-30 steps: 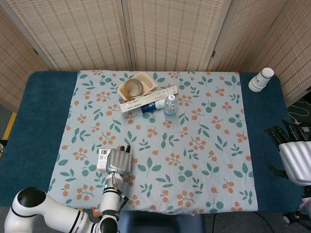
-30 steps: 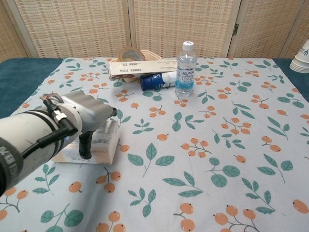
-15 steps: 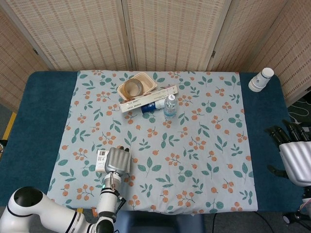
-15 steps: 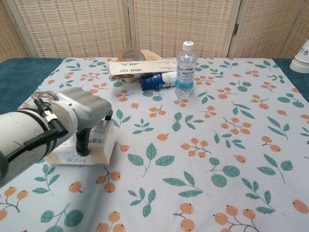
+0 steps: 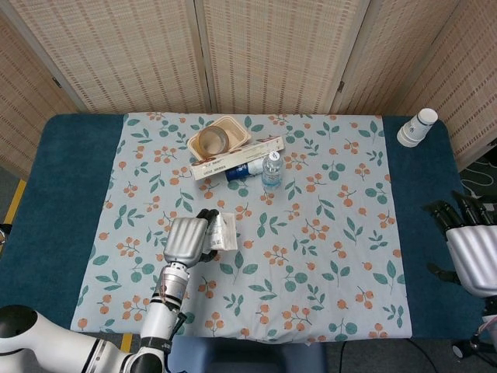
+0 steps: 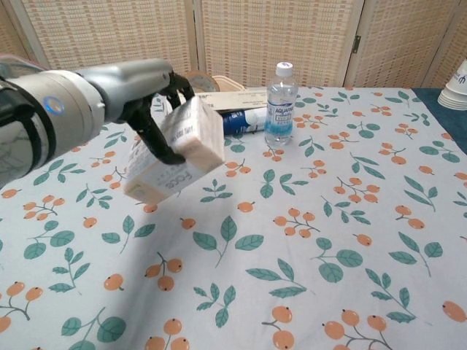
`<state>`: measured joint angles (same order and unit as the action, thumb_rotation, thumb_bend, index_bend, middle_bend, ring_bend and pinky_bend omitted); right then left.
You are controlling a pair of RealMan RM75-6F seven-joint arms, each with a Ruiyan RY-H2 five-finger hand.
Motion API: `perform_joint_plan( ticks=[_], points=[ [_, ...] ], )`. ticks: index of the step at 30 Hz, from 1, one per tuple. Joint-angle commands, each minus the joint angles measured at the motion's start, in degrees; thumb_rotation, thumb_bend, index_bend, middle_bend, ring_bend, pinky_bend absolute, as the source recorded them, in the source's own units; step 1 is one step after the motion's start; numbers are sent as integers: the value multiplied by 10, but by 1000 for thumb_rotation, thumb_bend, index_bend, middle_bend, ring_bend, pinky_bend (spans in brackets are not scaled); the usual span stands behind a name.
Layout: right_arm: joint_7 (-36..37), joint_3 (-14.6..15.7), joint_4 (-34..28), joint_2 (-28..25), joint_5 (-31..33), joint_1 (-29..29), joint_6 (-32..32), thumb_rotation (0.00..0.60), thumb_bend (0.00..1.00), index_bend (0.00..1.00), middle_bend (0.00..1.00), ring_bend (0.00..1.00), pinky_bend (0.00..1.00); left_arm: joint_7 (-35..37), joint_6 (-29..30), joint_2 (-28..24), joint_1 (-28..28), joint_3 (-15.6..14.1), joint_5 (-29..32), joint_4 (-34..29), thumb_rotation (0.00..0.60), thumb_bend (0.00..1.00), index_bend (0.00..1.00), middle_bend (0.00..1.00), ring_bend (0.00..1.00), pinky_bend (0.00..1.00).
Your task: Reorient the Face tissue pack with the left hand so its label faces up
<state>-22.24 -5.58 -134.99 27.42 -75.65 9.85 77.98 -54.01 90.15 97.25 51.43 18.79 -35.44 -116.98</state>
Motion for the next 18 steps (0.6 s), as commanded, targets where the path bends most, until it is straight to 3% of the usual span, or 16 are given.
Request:
perform_joint_plan(
  ticks=[1,9,18],
  points=[
    [-1,0,0,1,3,2,-3,600,72,199,170,9,93,234,-32,-10,-92,-21,-146,37,600,248,400,482,997,1000],
    [-7,1,0,5,12,8,-15,600,71,198,170,9,93,450,4,53,-173,-54,-254,155,600,243,382,471,1000,1000],
    [-23,1,0,13,29,16,-25,600,71,197,170,9,93,531,11,117,-221,-78,-300,268,600,243,358,448,1000,1000]
  ],
)
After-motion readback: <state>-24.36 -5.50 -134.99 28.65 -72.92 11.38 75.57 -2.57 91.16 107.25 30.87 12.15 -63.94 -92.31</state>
